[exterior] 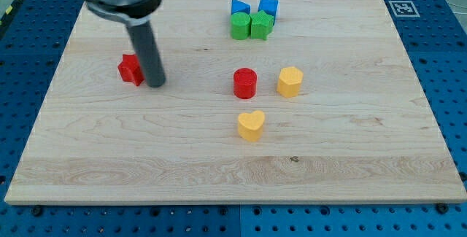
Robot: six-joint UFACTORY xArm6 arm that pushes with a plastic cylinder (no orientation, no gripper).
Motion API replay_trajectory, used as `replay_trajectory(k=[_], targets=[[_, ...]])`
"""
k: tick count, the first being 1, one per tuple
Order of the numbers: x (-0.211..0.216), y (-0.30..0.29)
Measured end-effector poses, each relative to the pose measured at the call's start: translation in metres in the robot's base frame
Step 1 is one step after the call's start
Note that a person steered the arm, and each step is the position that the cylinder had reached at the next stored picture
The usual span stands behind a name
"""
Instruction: Slide the red star towards the center left of the board
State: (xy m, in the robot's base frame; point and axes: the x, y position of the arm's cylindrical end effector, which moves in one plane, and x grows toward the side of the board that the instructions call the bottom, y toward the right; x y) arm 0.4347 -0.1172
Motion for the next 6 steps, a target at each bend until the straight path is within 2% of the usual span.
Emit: replay_trajectory(k=[1, 2, 4, 6], targets=[[-0.007, 0.006], [-0.007, -0.035], [-0.011, -0.049], [-0.011, 0.03]])
